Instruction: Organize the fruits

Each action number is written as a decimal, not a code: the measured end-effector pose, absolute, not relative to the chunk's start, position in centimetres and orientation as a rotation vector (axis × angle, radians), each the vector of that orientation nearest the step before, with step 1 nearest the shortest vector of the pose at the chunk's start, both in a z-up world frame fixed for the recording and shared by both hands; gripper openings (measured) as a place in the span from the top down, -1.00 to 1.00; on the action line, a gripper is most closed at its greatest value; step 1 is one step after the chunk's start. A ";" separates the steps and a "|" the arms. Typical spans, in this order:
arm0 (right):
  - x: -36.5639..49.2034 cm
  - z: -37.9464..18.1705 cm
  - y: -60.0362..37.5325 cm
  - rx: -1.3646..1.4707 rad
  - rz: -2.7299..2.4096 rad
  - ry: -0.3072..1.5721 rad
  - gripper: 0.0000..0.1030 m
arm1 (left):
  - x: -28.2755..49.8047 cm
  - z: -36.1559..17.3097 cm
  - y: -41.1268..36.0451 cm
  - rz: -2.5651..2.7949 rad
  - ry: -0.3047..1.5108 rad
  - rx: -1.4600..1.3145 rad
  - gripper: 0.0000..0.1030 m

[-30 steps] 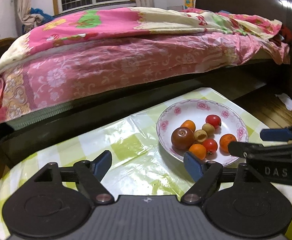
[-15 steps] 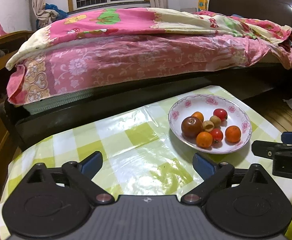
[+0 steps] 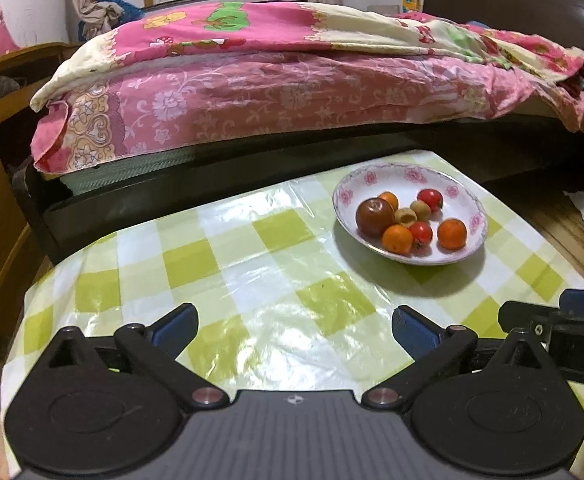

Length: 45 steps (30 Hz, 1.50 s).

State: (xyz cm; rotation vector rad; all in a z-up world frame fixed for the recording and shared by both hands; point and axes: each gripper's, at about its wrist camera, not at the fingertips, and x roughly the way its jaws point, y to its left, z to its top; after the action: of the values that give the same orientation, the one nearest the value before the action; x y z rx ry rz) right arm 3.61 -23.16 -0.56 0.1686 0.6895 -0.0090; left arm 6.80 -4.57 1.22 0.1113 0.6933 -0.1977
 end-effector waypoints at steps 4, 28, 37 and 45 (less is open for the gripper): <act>2.3 -0.4 -22.9 0.189 -0.007 0.691 -0.28 | 5.5 1.4 -4.5 -0.209 0.690 0.116 -1.00; -2.4 -0.5 -21.1 0.194 0.004 0.694 -0.28 | 1.2 1.3 -3.7 -0.208 0.709 0.119 -1.00; -2.8 -0.4 -20.9 0.196 0.005 0.693 -0.28 | 0.8 1.4 -3.6 -0.201 0.708 0.124 -1.00; -3.0 -0.4 -20.6 0.200 0.006 0.692 -0.28 | 0.7 1.4 -3.5 -0.196 0.694 0.135 -1.00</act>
State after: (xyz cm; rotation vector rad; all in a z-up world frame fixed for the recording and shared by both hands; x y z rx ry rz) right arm -2.99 -20.65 -0.43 0.1999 0.6922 0.0064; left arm 0.70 -3.52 1.44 0.1351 0.6941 -0.1957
